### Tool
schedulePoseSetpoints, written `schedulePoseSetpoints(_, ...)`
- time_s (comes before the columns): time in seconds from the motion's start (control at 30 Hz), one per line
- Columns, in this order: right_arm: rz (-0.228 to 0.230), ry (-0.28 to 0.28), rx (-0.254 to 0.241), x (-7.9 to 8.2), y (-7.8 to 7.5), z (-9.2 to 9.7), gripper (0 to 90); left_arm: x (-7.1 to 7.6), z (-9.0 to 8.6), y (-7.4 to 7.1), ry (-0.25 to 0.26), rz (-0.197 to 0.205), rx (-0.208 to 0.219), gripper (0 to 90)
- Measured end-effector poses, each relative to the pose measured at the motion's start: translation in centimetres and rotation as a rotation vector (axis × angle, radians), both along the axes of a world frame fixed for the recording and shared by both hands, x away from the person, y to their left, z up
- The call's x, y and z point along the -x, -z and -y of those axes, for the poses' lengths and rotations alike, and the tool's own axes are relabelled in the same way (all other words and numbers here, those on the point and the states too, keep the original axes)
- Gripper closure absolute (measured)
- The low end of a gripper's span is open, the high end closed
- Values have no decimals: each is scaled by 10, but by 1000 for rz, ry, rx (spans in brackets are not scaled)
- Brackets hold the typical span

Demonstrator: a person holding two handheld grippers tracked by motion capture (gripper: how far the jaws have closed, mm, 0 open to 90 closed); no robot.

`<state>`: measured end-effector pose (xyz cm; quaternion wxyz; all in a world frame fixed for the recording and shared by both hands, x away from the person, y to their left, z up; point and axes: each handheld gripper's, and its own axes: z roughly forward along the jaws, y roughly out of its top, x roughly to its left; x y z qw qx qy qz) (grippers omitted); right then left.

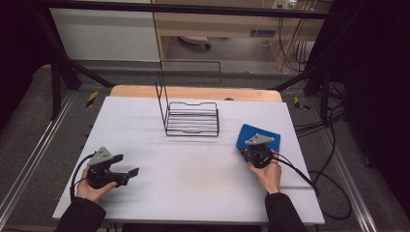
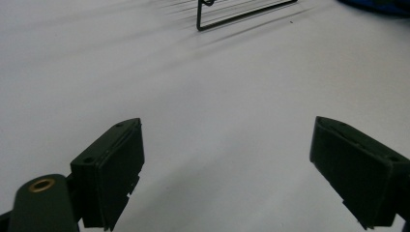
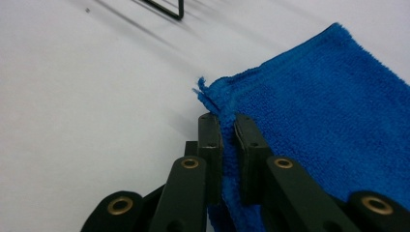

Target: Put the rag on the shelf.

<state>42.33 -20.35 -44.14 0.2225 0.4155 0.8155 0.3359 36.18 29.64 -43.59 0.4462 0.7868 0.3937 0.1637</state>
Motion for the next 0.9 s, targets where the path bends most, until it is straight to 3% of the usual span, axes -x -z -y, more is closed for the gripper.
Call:
schedulePoseSetpoints(0.33,7,-48,-99,12,-19,-5,834,0,0,0,-1,-2,-2,123)
schedulePoseSetpoints(0.43,-21,-82,-128,18,-21,-15,833,0,0,0,-2,-1,-3,122)
schedulePoseSetpoints(0.9,-80,-208,-182,41,-22,-51,831,0,1,0,-4,-3,-8,107)
